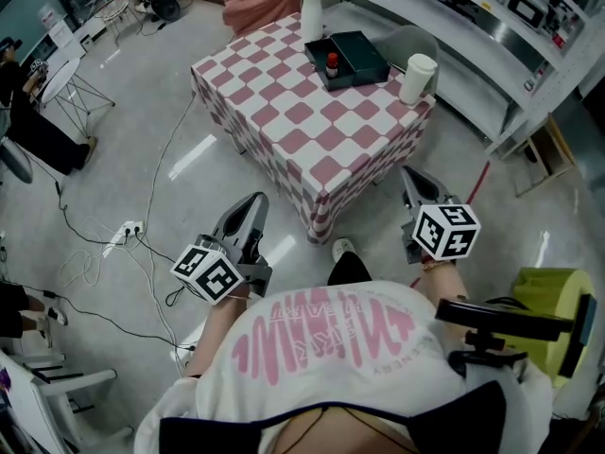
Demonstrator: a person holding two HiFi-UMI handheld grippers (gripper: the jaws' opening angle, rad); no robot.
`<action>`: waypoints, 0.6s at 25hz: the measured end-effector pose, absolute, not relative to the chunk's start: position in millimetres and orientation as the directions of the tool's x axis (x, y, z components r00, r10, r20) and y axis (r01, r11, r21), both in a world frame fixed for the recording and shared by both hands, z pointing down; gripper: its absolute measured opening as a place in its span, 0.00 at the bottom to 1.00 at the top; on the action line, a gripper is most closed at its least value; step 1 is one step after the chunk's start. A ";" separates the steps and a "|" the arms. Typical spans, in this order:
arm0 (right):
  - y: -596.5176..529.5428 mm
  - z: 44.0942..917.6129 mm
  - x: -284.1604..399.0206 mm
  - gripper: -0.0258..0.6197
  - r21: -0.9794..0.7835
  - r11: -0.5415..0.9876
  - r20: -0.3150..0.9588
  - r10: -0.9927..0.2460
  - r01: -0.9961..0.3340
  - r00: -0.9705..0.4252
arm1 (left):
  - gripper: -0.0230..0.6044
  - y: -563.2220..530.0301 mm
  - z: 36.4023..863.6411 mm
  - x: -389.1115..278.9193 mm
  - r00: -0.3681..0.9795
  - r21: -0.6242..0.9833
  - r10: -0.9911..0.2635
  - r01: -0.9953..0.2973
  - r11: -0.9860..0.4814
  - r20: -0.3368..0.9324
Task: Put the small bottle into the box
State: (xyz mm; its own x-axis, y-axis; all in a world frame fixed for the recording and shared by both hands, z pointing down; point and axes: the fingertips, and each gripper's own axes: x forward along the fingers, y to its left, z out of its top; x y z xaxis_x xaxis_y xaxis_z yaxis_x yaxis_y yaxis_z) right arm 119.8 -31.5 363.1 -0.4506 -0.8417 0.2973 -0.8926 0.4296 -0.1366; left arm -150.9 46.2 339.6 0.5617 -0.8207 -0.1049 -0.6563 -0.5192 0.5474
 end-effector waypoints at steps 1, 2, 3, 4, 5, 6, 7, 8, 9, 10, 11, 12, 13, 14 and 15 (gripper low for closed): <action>-29.3 361.1 120.0 0.05 -0.133 0.430 0.296 -0.843 -0.893 -0.450 | 0.05 46.9 337.9 -154.6 0.556 0.546 -0.824 -0.660 -0.516 -0.106; -27.2 359.2 120.0 0.05 -0.128 0.431 0.295 -0.843 -0.893 -0.449 | 0.05 47.2 336.7 -159.0 0.548 0.546 -0.830 -0.665 -0.510 -0.108; -25.4 357.8 119.9 0.05 -0.121 0.432 0.294 -0.844 -0.893 -0.448 | 0.05 47.4 336.4 -162.7 0.540 0.549 -0.834 -0.667 -0.504 -0.110; -24.1 357.2 119.7 0.05 -0.115 0.434 0.295 -0.844 -0.894 -0.448 | 0.05 47.8 336.8 -164.7 0.537 0.551 -0.836 -0.667 -0.501 -0.110; -23.0 357.3 119.0 0.05 -0.111 0.436 0.297 -0.843 -0.893 -0.448 | 0.05 48.6 337.5 -165.1 0.537 0.551 -0.837 -0.668 -0.500 -0.110; -22.1 358.0 117.9 0.05 -0.110 0.437 0.298 -0.842 -0.893 -0.449 | 0.05 49.9 338.5 -164.2 0.538 0.551 -0.836 -0.667 -0.501 -0.109; -21.3 358.8 116.5 0.05 -0.111 0.439 0.298 -0.841 -0.892 -0.451 | 0.05 51.3 339.5 -162.0 0.541 0.552 -0.834 -0.665 -0.503 -0.109; -20.8 359.4 115.3 0.05 -0.112 0.441 0.297 -0.841 -0.891 -0.453 | 0.05 52.3 340.3 -158.4 0.546 0.555 -0.830 -0.659 -0.508 -0.112; -20.5 359.9 114.1 0.05 -0.112 0.443 0.297 -0.839 -0.889 -0.456 | 0.05 53.1 341.0 -154.0 0.553 0.558 -0.825 -0.652 -0.514 -0.115; -20.3 360.6 112.9 0.05 -0.112 0.447 0.297 -0.837 -0.888 -0.459 | 0.05 53.7 341.5 -149.6 0.560 0.558 -0.820 -0.646 -0.520 -0.116; -19.8 361.5 111.8 0.05 -0.113 0.450 0.297 -0.835 -0.886 -0.462 | 0.05 54.4 342.0 -146.1 0.565 0.557 -0.816 -0.643 -0.525 -0.117; -19.1 362.3 110.9 0.05 -0.114 0.453 0.296 -0.834 -0.884 -0.465 | 0.05 55.2 342.2 -143.6 0.569 0.556 -0.814 -0.642 -0.528 -0.117; -18.1 362.9 110.5 0.05 -0.114 0.455 0.296 -0.833 -0.883 -0.467 | 0.05 55.9 342.1 -142.2 0.570 0.555 -0.813 -0.642 -0.530 -0.116; -17.3 363.1 110.5 0.05 -0.115 0.456 0.294 -0.833 -0.883 -0.468 | 0.05 56.1 341.7 -141.3 0.571 0.553 -0.813 -0.643 -0.530 -0.115; -16.5 363.1 110.9 0.05 -0.117 0.456 0.293 -0.833 -0.882 -0.469 | 0.05 56.0 341.3 -140.8 0.571 0.550 -0.813 -0.645 -0.530 -0.114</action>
